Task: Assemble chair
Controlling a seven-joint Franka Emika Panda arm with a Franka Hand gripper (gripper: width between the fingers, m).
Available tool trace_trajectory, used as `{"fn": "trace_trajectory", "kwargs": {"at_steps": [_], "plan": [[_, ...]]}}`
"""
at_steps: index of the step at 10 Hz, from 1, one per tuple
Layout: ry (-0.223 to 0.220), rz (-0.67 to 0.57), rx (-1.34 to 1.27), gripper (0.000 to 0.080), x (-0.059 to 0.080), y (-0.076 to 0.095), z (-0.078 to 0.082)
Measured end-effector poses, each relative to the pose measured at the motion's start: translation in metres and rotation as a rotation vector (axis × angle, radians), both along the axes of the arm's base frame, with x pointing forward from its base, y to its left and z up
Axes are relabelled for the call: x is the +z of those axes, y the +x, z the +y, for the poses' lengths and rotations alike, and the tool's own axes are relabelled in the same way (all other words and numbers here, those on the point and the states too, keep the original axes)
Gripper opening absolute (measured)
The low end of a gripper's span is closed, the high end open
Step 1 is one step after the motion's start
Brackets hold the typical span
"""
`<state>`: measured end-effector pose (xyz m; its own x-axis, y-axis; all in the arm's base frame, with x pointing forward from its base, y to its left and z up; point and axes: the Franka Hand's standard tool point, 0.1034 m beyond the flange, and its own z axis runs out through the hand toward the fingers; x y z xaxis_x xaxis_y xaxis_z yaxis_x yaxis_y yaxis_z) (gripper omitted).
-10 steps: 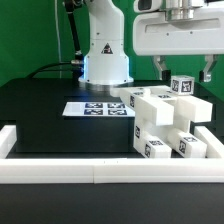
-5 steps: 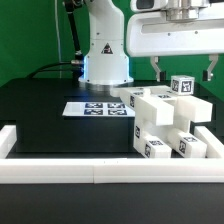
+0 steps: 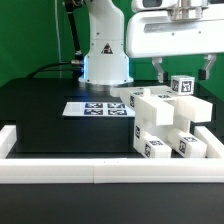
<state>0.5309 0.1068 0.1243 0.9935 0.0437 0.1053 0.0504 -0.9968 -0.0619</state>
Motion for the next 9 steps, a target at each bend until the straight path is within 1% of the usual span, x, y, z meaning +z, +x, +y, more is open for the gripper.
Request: {"fn": "trace_trajectory", "kwargs": {"at_steps": [1,2,3,6,9], "plan": [[0.005,0.003,-0.037,0.0384,0.0000,0.0000,0.0002],[0.005,0.002,-0.037,0.0384,0.0001,0.0001,0.0000],[0.005,0.002,-0.037,0.0286,0.0000,0.0000,0.0000],[0.008,0.004,-0.065,0.0286,0.0000,0.0000,0.0000],[0.031,0.019,-0.272,0.0286,0.0000,0.0000,0.0003]]}}
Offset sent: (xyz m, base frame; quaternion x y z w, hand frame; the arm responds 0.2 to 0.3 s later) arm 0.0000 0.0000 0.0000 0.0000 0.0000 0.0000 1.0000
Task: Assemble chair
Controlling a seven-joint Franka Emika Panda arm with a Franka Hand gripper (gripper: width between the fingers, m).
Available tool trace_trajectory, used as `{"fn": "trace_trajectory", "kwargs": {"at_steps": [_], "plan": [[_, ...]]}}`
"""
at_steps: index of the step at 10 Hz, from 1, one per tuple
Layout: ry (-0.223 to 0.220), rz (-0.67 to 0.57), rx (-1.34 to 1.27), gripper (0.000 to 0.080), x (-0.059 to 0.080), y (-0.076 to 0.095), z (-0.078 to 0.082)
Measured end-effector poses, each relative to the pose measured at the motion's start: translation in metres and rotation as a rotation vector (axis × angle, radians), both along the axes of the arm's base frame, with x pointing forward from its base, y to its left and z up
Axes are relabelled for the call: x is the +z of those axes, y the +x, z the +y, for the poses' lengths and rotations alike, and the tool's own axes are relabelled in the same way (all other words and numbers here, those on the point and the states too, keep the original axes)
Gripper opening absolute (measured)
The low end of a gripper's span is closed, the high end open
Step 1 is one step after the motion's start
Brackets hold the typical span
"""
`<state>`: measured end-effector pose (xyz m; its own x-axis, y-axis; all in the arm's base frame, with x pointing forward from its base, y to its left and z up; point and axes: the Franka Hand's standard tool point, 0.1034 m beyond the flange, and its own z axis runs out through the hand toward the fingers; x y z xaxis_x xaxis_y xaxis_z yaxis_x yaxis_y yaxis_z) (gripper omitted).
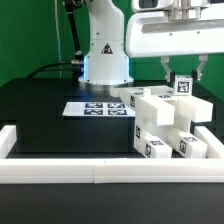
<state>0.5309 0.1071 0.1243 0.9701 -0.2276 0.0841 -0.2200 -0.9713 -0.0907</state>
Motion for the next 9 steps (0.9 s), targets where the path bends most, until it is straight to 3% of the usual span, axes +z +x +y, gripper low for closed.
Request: {"fn": "trace_trajectory", "kwargs": {"at_steps": [9], "plan": [[0.059,0.040,-0.555,0.0288,-0.0001,-0.0003,0.0012]]}}
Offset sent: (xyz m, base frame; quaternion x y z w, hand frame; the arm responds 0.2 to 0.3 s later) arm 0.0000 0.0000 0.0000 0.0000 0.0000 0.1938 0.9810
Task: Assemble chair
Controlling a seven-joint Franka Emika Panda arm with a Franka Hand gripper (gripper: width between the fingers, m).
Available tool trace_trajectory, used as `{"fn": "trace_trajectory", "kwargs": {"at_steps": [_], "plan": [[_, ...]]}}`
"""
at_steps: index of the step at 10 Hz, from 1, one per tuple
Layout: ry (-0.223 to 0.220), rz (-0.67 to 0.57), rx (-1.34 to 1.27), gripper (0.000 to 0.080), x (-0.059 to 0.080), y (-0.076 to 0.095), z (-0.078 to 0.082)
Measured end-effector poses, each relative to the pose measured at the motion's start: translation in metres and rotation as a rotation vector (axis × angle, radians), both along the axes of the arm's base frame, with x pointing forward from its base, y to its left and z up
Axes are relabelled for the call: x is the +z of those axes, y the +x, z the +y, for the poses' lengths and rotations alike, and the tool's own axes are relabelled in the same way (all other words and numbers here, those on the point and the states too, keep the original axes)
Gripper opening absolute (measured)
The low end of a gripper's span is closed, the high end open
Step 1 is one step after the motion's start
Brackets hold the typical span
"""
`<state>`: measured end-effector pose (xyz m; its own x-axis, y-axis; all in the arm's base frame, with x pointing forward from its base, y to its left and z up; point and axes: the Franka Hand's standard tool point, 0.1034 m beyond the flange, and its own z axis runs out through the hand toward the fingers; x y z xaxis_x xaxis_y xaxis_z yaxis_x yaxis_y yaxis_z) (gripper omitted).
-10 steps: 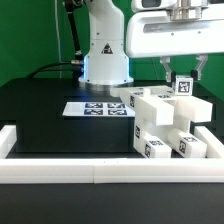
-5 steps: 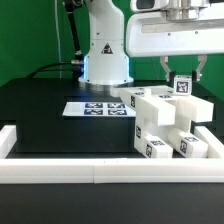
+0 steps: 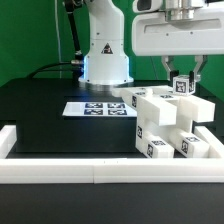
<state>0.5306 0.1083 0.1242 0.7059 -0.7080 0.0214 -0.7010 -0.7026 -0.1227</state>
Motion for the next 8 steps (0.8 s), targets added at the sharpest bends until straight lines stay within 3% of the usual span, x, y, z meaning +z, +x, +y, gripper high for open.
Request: {"fn": "trace_trajectory", "kwargs": {"at_steps": [8], "plan": [[0.057,0.038,-0.467,0.0288,-0.0009,-0.0012,0.0039]]}}
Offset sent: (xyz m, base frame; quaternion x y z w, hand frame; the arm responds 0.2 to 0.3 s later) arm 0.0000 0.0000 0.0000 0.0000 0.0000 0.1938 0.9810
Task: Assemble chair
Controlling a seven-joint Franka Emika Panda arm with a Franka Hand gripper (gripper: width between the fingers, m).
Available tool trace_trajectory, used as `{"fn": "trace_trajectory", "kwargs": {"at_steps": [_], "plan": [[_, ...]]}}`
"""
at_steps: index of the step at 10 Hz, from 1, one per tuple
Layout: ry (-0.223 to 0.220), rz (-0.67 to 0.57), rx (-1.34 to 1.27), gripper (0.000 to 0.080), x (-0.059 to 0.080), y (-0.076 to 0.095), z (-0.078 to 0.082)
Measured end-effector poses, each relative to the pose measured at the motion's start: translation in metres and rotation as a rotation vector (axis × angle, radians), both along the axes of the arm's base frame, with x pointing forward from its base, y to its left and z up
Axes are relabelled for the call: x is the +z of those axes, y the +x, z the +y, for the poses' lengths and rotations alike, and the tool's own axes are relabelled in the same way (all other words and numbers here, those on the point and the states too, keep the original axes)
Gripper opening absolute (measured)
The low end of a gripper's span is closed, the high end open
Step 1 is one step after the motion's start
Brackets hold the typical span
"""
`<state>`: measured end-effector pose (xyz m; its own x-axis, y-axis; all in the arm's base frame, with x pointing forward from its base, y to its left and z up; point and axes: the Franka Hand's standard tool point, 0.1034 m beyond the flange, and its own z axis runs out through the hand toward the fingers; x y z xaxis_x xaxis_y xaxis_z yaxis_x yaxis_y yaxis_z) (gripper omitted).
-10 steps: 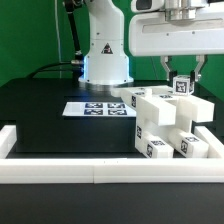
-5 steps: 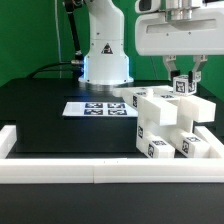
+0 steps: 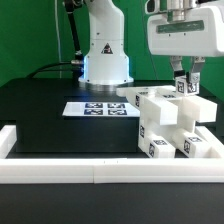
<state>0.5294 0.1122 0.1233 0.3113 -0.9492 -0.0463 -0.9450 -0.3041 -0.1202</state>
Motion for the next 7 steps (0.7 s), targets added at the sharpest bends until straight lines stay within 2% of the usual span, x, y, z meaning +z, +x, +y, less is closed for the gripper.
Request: {"fn": "trace_trajectory", "kwargs": {"at_steps": [3,4,5,7], "plan": [[0.020,0.011,-0.130,0.0288,-0.0001,-0.0005,0.0022],[0.018,0.010,-0.117,0.0362,-0.0002,-0.0005,0.0023],[0.015,0.008,-0.086,0.0362,-0.0002,-0.0006,0.0025],[0.013,0.016,-0.043,0.0621,0.0001,-0.0018,0.0056]]}}
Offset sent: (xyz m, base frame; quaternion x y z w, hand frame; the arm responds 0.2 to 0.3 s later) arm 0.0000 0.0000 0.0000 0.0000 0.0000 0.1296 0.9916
